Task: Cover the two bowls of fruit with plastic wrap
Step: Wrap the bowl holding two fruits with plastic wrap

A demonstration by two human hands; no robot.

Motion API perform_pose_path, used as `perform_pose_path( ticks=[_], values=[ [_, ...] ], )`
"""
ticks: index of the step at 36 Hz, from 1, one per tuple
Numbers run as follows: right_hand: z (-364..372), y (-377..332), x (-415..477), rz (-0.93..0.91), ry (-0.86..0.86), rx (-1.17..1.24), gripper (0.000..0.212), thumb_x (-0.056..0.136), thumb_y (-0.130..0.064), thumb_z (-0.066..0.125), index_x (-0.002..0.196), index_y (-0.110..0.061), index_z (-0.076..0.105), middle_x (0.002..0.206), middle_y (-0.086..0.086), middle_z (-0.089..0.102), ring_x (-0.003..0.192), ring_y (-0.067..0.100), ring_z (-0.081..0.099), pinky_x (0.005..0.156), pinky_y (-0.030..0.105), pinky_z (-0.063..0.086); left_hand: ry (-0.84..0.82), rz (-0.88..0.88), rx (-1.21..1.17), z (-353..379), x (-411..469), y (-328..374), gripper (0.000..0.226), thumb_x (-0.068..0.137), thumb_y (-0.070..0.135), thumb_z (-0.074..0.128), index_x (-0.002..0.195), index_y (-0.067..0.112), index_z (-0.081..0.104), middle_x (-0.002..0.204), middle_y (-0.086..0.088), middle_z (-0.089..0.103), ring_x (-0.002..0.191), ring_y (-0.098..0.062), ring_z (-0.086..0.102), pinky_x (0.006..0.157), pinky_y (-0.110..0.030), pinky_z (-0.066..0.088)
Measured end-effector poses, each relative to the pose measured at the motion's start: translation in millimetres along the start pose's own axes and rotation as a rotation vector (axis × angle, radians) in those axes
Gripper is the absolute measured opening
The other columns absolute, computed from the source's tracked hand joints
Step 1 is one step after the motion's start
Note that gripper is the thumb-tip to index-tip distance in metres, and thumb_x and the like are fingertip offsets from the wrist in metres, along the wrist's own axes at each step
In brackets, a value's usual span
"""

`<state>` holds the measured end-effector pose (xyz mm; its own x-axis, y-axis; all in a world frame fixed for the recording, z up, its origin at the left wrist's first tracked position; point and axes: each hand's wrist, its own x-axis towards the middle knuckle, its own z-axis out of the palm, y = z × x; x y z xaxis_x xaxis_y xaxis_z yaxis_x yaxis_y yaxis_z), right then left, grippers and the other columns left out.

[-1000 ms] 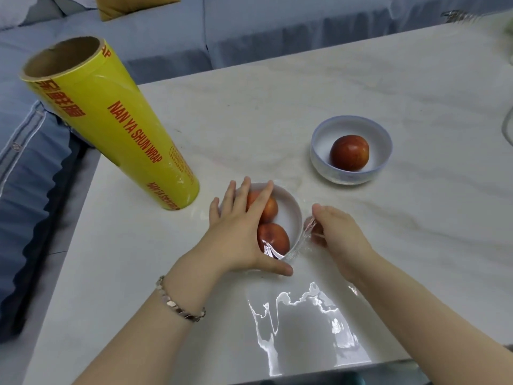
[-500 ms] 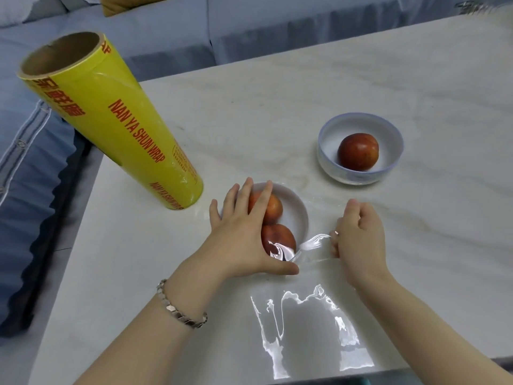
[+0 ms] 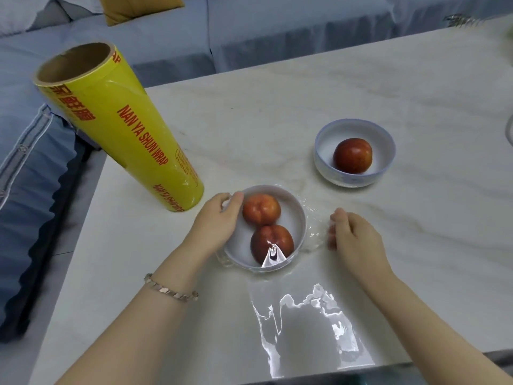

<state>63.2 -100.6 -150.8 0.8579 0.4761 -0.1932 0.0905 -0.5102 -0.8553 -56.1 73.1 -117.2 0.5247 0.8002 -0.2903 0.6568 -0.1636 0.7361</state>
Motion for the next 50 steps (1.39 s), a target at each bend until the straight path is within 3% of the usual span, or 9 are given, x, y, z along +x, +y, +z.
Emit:
perform_pose_path(
  ticks=[3, 7, 11, 16, 22, 28, 36, 41, 50],
  values=[
    [4, -7, -6, 0.204, -0.206, 0.272, 0.044, 0.093, -0.042, 0.043, 0.072, -0.008, 0.060, 0.070, 0.012, 0.066, 0.073, 0.033, 0.064, 0.079, 0.044, 0.052, 0.033, -0.036, -0.042, 6, -1, 0, 0.041, 0.098, 0.037, 0.037, 0.086, 0.006, 0.060, 0.093, -0.011, 0.059, 0.092, -0.028, 0.054, 0.076, -0.030, 0.038],
    [10, -16, -11, 0.342, -0.416, 0.525, 0.038, 0.091, -0.040, 0.050, 0.087, -0.004, 0.063, 0.082, 0.013, 0.063, 0.070, 0.023, 0.065, 0.076, 0.036, 0.058, 0.062, -0.038, -0.056, 8, -2, 0, 0.043, 0.098, 0.038, 0.036, 0.091, 0.004, 0.061, 0.092, -0.011, 0.060, 0.088, -0.027, 0.053, 0.076, -0.032, 0.039],
    [14, -15, -12, 0.257, -0.354, 0.521, 0.039, 0.093, -0.032, 0.049, 0.077, 0.003, 0.060, 0.072, 0.014, 0.060, 0.066, 0.023, 0.063, 0.069, 0.031, 0.059, 0.060, -0.055, -0.123, 5, -12, 0, 0.039, 0.098, 0.039, 0.038, 0.080, 0.010, 0.057, 0.089, -0.009, 0.059, 0.085, -0.024, 0.052, 0.072, -0.031, 0.040],
    [2, -13, -18, -0.051, -0.241, 0.258, 0.042, 0.092, -0.029, 0.050, 0.065, 0.002, 0.058, 0.057, 0.010, 0.051, 0.060, 0.009, 0.050, 0.063, 0.027, 0.047, -0.047, -0.125, -0.225, 1, -36, 4, 0.037, 0.094, 0.053, 0.035, 0.094, 0.027, 0.061, 0.100, 0.008, 0.059, 0.101, -0.016, 0.054, 0.100, -0.037, 0.042],
    [-14, -7, -36, -0.241, -0.286, 0.146, 0.014, 0.087, -0.020, 0.057, 0.090, -0.032, 0.065, 0.073, -0.023, 0.062, 0.071, -0.009, 0.055, 0.068, 0.003, 0.039, -0.122, -0.016, -0.242, 0, -56, -2, 0.029, 0.081, 0.055, 0.056, 0.089, 0.029, 0.063, 0.093, 0.015, 0.065, 0.090, -0.004, 0.059, 0.079, -0.017, 0.043],
    [-23, -12, -42, -0.211, -0.404, 0.183, 0.019, 0.081, -0.019, 0.067, 0.090, -0.035, 0.062, 0.091, -0.014, 0.068, 0.086, -0.003, 0.061, 0.076, 0.009, 0.046, -0.026, 0.082, -0.286, 9, -64, -1, 0.035, 0.065, 0.051, 0.072, 0.074, 0.025, 0.052, 0.066, 0.005, 0.057, 0.052, 0.003, 0.051, 0.054, -0.010, 0.040],
    [-32, -48, -20, -0.055, -0.600, 0.221, 0.039, 0.070, -0.057, 0.059, 0.064, -0.018, 0.062, 0.067, -0.005, 0.055, 0.068, 0.008, 0.049, 0.073, 0.025, 0.039, -0.012, 0.179, -0.304, 13, -73, -4, 0.043, 0.046, 0.061, 0.065, 0.078, 0.032, 0.058, 0.072, 0.021, 0.066, 0.068, 0.002, 0.061, 0.063, -0.009, 0.045],
    [-35, -67, -12, -0.017, -0.745, 0.249, 0.029, 0.080, -0.038, 0.057, 0.065, -0.013, 0.056, 0.062, -0.001, 0.051, 0.063, 0.012, 0.044, 0.068, 0.023, 0.038, -0.035, 0.205, -0.306, 13, -73, -6, 0.039, 0.046, 0.061, 0.067, 0.078, 0.040, 0.067, 0.086, 0.024, 0.070, 0.086, 0.003, 0.064, 0.077, -0.013, 0.047],
    [-22, -75, -14, -0.073, -0.322, 0.509, 0.019, 0.087, -0.015, 0.057, 0.069, -0.018, 0.057, 0.050, -0.004, 0.044, 0.042, 0.002, 0.041, 0.047, 0.014, 0.036, -0.038, 0.225, -0.353, 13, -73, -1, 0.039, 0.045, 0.056, 0.067, 0.077, 0.033, 0.069, 0.082, 0.020, 0.071, 0.082, 0.003, 0.065, 0.070, -0.008, 0.045]
  ],
)
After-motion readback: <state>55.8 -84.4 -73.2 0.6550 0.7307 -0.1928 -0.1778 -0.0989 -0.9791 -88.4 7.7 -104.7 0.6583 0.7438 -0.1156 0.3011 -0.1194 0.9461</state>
